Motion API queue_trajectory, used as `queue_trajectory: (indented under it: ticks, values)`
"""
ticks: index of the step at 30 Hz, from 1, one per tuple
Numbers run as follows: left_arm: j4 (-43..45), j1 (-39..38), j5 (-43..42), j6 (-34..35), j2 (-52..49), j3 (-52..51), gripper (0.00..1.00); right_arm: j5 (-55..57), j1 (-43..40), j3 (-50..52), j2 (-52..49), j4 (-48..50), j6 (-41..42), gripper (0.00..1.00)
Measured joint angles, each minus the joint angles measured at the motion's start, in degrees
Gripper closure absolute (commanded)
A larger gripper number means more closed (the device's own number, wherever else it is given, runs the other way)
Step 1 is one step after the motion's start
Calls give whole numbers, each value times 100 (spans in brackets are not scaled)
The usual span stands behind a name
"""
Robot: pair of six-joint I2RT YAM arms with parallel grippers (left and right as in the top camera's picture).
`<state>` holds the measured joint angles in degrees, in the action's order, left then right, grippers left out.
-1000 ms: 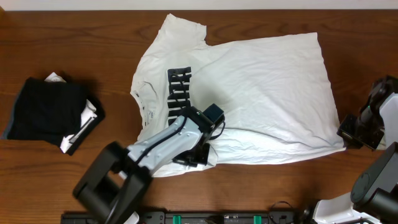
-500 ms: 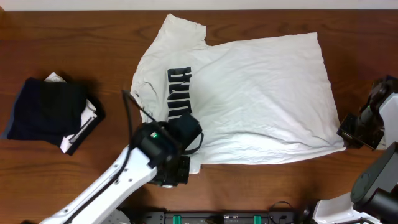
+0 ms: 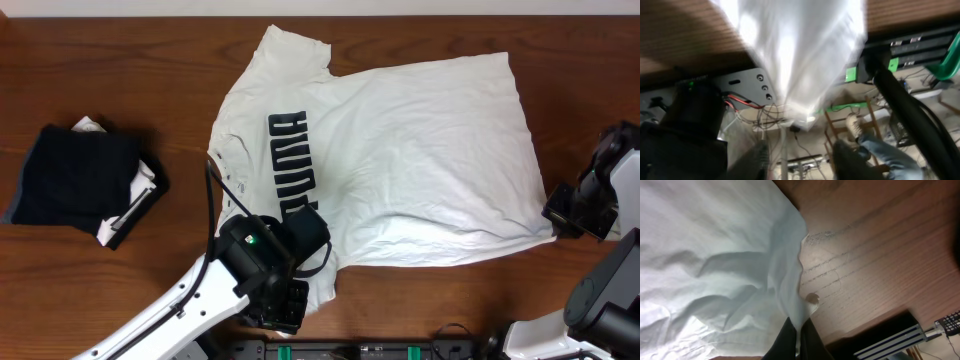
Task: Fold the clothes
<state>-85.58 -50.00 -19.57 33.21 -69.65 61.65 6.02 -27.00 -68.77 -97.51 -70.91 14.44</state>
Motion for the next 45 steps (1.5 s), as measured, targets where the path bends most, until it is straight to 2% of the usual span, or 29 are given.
queue_trajectory:
  ticks: [6,12,15,23,31,38,45]
  values:
    - [-37,-4,208,11,0,0,37,0,0,0,0,0,0,99]
    - [31,-4,1274,616,0,0,36,-2,0,0,0,0,0,99]
    - [380,31,1722,885,0,0,36,-2,0,0,0,0,0,99]
    - [1147,815,2188,1023,0,-267,36,-2,0,2,0,2,0,99]
    - [2149,2041,2094,535,-2,-1340,36,-7,0,7,0,4,0,99]
    - [3005,2920,1567,-35,-79,-2072,40,-9,0,7,0,4,0,99]
    - [3436,3191,935,-374,-420,-2430,40,-11,0,7,0,4,0,99]
